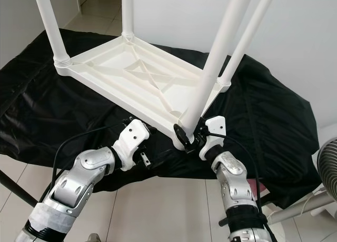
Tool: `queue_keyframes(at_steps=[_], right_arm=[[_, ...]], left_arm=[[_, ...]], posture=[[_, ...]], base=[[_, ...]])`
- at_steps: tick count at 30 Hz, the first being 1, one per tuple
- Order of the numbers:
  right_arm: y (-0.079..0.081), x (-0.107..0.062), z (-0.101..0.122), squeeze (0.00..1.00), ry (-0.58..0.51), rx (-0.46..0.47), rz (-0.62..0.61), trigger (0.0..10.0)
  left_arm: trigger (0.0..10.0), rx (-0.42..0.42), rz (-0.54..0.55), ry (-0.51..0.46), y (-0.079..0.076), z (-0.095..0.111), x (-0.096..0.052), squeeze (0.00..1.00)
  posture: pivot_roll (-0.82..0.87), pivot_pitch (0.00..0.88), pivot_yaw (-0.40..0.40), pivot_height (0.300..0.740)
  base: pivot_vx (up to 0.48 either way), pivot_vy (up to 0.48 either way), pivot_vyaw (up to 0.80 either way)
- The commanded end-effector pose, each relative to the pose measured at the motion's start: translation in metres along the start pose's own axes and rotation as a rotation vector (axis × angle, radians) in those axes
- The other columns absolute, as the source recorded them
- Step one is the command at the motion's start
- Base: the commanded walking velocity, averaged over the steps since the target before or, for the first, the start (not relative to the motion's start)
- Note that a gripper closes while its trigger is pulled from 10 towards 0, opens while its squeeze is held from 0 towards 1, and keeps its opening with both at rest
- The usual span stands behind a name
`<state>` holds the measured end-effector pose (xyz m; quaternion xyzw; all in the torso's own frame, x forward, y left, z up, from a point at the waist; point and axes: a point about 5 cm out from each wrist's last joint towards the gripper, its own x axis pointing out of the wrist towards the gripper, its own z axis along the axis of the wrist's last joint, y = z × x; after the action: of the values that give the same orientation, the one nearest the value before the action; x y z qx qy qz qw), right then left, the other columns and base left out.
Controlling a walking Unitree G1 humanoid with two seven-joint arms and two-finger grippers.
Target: Building children table
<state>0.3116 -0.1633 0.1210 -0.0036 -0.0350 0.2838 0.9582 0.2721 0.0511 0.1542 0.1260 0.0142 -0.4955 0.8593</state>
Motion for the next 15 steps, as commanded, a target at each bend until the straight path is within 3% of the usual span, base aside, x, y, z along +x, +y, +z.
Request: queue_keyframes(at_steps=[1, 4, 5, 6, 7, 15], right_arm=[[-0.004, 0.003, 0.001, 0.0, 0.016, -0.031, 0.042, 10.0], [-0.005, 0.008, 0.0, 0.0, 0.027, -0.042, 0.063, 10.0], [-0.005, 0.011, 0.0, 0.0, 0.033, -0.048, 0.076, 9.3], [-0.005, 0.011, 0.0, 0.0, 0.033, -0.048, 0.076, 9.3], [-0.006, 0.014, -0.001, 0.0, 0.041, -0.053, 0.085, 0.3], [-0.008, 0.018, -0.008, 0.0, 0.072, -0.051, 0.112, 0.0]], left_arm=[[10.0, 0.016, 0.027, -0.002, 0.0, 0.002, 0.002, 0.0], [10.0, 0.017, 0.027, -0.002, 0.001, 0.002, 0.002, 0.0], [10.0, 0.018, 0.028, -0.001, 0.001, 0.001, 0.002, 0.0], [10.0, 0.018, 0.028, -0.001, 0.001, 0.001, 0.002, 0.0], [10.0, 0.019, 0.031, -0.001, 0.001, 0.001, 0.001, 0.0], [10.0, 0.018, 0.045, 0.003, 0.002, 0.001, -0.002, 0.0]], posture=[[0.04, 0.013, -0.128, 0.74], [0.05, 0.003, -0.125, 0.74], [0.05, 0.002, -0.125, 0.74], [0.05, 0.002, -0.125, 0.74], [0.06, 0.004, -0.128, 0.74], [0.08, 0.009, -0.131, 0.74]], base=[[0.0, 0.0, 0.0], [0.0, 0.0, 0.0], [0.0, 0.0, 0.0], [0.0, 0.0, 0.0], [0.0, 0.0, 0.0], [0.0, 0.0, 0.0]])
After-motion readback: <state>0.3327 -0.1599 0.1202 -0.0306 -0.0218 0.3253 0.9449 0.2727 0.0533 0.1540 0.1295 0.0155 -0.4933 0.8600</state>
